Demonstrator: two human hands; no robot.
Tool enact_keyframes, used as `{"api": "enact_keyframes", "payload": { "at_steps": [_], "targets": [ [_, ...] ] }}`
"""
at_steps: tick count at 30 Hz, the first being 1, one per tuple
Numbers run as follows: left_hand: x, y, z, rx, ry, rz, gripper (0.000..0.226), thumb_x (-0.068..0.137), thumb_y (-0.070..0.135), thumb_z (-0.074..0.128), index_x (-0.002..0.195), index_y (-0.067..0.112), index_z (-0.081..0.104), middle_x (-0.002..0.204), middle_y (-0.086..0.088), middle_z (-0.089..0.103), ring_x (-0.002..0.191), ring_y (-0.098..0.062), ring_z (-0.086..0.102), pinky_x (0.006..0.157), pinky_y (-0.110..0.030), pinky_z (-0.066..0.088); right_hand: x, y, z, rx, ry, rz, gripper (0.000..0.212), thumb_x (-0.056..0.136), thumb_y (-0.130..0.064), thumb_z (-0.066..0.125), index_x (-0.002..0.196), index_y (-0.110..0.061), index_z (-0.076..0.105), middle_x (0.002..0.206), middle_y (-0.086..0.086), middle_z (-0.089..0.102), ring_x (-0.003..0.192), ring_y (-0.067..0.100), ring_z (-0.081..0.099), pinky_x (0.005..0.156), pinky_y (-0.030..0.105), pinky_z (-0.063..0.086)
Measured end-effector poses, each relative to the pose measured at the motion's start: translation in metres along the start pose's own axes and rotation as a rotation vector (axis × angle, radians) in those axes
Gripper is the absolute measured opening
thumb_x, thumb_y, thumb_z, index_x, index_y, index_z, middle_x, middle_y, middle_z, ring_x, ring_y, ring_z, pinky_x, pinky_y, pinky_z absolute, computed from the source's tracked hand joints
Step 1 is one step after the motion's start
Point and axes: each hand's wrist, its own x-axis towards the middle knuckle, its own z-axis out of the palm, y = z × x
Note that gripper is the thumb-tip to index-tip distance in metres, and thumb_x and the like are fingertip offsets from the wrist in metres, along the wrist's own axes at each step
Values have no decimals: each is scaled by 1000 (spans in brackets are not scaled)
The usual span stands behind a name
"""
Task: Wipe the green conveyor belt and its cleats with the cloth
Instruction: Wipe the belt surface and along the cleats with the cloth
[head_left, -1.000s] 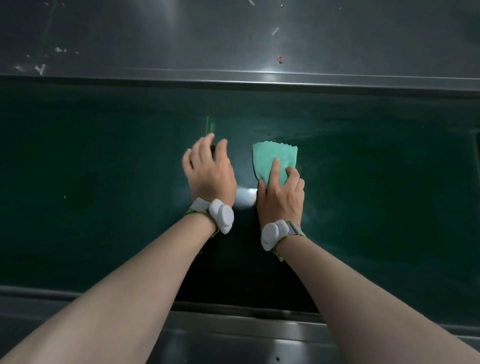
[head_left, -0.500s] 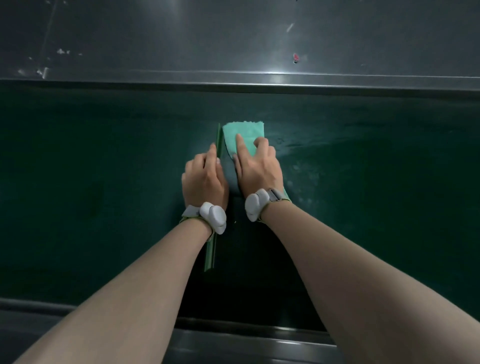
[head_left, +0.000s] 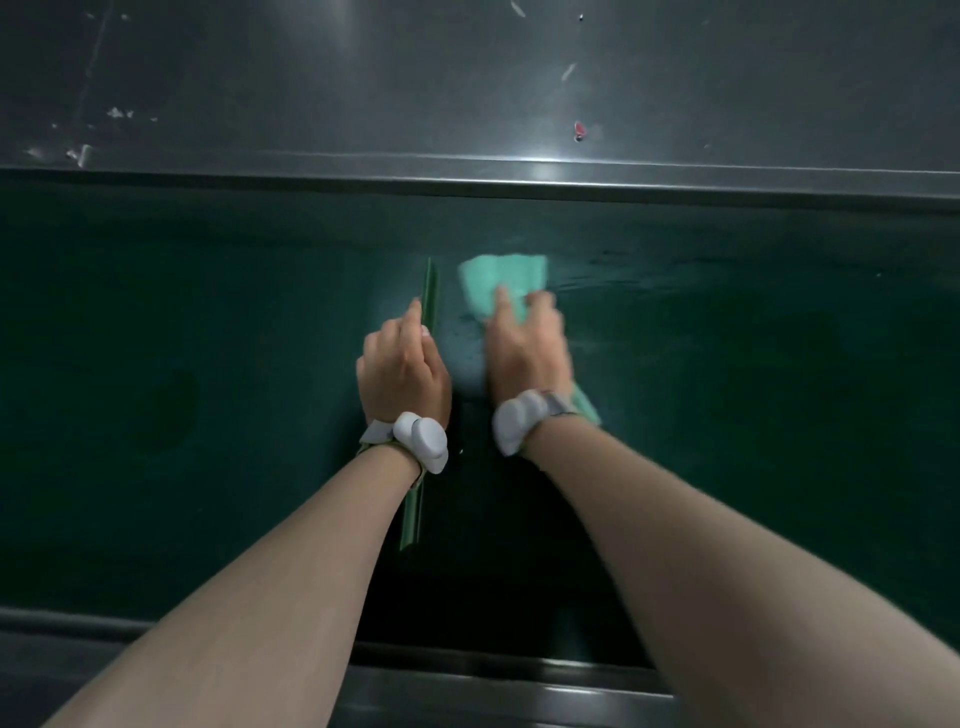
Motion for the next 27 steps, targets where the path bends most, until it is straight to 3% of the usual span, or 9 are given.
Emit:
{"api": "enact_keyframes", "payload": {
  "at_steps": [2,5,8,11,17,19,21,24,27],
  "targets": [
    [2,-1,-3,-31,-32,-30,42,103,18,38,138,10,59,113,-9,70,98,-35,61,76,-46,48,-24,-35,9,5,-33,-195,43,103,-14,51,146,-6,50,119,22,57,89,33,57,72,40,53],
    [2,-2,-6,-41,-62,-47,43,101,16,34,136,11,59,118,-9,70,106,-36,61,85,-47,48,-19,-18,3,-33,-66,-298,46,102,-16,52,148,-10,48,124,22,55,92,35,58,71,42,53],
    [0,-1,-9,-33,-57,-16,40,104,12,35,136,11,59,122,-8,69,109,-34,61,85,-46,51,5,44,-17,-28,3,-47,44,103,-34,53,144,-18,50,128,20,54,106,40,56,78,42,48],
    [-1,2,-10,-26,-51,-14,40,104,12,37,136,11,60,124,-7,69,109,-34,61,83,-46,51,12,107,-43,-90,163,154,44,105,-33,50,147,-22,48,130,21,48,106,41,51,78,44,49],
    [-4,4,-7,-35,-45,-32,40,103,13,37,135,13,61,124,-6,69,111,-33,60,85,-44,47,-3,52,-26,-39,88,170,41,105,-31,48,143,-16,48,128,16,49,110,39,52,84,41,47],
    [-1,3,-10,-16,-93,-35,40,103,16,37,136,14,59,126,-7,67,113,-34,58,89,-46,45,-32,4,-10,68,18,76,41,105,-32,46,140,-11,50,121,15,54,103,37,56,83,44,50],
    [3,0,-15,4,-169,-20,43,101,23,37,140,15,54,130,-7,66,118,-35,56,94,-47,45,-69,-34,2,67,-69,-106,46,102,-13,48,148,-7,46,125,23,54,97,36,56,79,43,52],
    [0,-4,-24,17,-235,49,46,104,23,35,147,13,47,136,-9,63,124,-37,54,98,-50,46,-70,-19,2,39,-89,-221,51,104,-13,47,154,-11,39,134,23,49,106,37,54,84,40,51],
    [-9,-11,-38,52,-267,140,47,107,16,34,153,9,41,141,-9,58,126,-36,51,96,-51,49,-52,38,-18,60,-38,3,48,106,-25,47,153,-19,41,135,21,46,114,40,50,86,39,46]
  ]
}}
